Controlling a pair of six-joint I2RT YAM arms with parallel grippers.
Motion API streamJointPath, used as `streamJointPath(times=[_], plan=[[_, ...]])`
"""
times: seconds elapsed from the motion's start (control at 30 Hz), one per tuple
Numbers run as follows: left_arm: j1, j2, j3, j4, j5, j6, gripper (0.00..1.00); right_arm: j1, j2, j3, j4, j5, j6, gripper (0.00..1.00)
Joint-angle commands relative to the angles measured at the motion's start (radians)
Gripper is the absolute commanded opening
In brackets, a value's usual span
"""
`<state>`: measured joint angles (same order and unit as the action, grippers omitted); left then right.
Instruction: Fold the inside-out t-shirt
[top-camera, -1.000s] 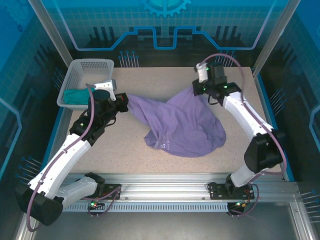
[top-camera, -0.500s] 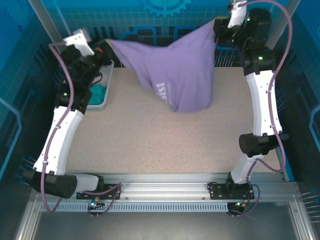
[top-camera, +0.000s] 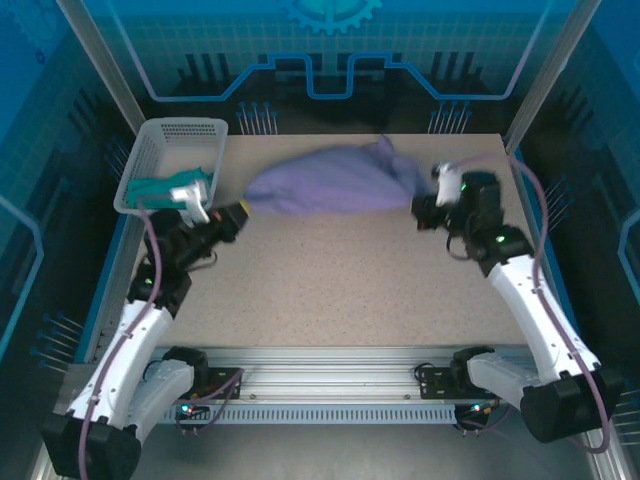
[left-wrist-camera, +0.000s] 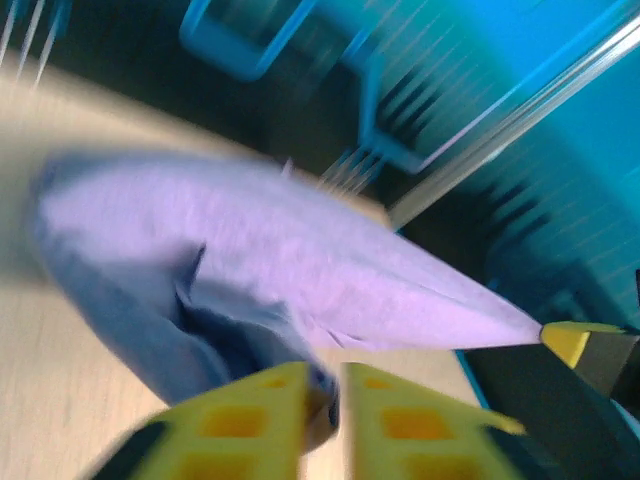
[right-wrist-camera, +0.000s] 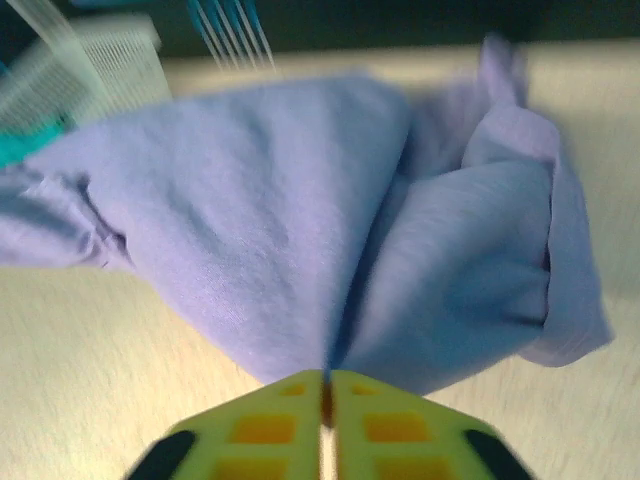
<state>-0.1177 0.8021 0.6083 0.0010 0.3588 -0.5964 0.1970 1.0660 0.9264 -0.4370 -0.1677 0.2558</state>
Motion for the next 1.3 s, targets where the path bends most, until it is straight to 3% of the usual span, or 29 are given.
streamJointPath(times=[0.0, 0.13, 0.33, 0.47, 0.53, 0.67, 0.9, 1.0, 1.1, 1.17, 1.27], plan=[[-0.010, -0.071, -0.149, -0.070, 0.067, -0.053, 0.42, 0.020, -0.025, -0.197, 0.003, -0.025, 0.100, 0.27], [-0.012, -0.004, -0.180, -0.046, 0.032, -0.072, 0.57, 0.051, 0.012, -0.269, 0.082, -0.015, 0.114, 0.42], [-0.014, 0.356, 0.006, -0.042, -0.068, -0.051, 0.70, 0.132, 0.269, -0.095, 0.136, 0.043, 0.060, 0.52], [-0.008, 0.606, 0.165, -0.005, -0.196, -0.014, 0.74, 0.137, 0.489, 0.077, 0.173, 0.085, 0.043, 0.58], [-0.001, 0.744, 0.280, -0.049, -0.231, 0.019, 0.75, 0.139, 0.592, 0.165, 0.175, 0.093, 0.037, 0.67], [0.003, 0.986, 0.522, -0.170, -0.294, 0.086, 0.77, 0.136, 0.781, 0.356, 0.163, 0.091, 0.040, 0.76], [0.010, 1.256, 0.828, -0.367, -0.331, 0.154, 0.79, 0.124, 1.021, 0.650, 0.068, 0.110, 0.055, 0.81], [0.011, 1.325, 0.896, -0.399, -0.282, 0.161, 0.71, 0.113, 1.126, 0.786, -0.008, 0.075, 0.045, 0.69], [0.015, 1.350, 0.922, -0.402, -0.173, 0.170, 0.40, 0.105, 1.134, 0.818, -0.032, 0.033, 0.004, 0.26], [0.016, 1.286, 0.854, -0.374, -0.136, 0.166, 0.16, 0.101, 1.064, 0.766, -0.026, 0.018, -0.034, 0.07], [0.015, 1.067, 0.578, -0.220, -0.101, 0.104, 0.02, 0.107, 0.910, 0.627, -0.031, -0.015, -0.074, 0.00]])
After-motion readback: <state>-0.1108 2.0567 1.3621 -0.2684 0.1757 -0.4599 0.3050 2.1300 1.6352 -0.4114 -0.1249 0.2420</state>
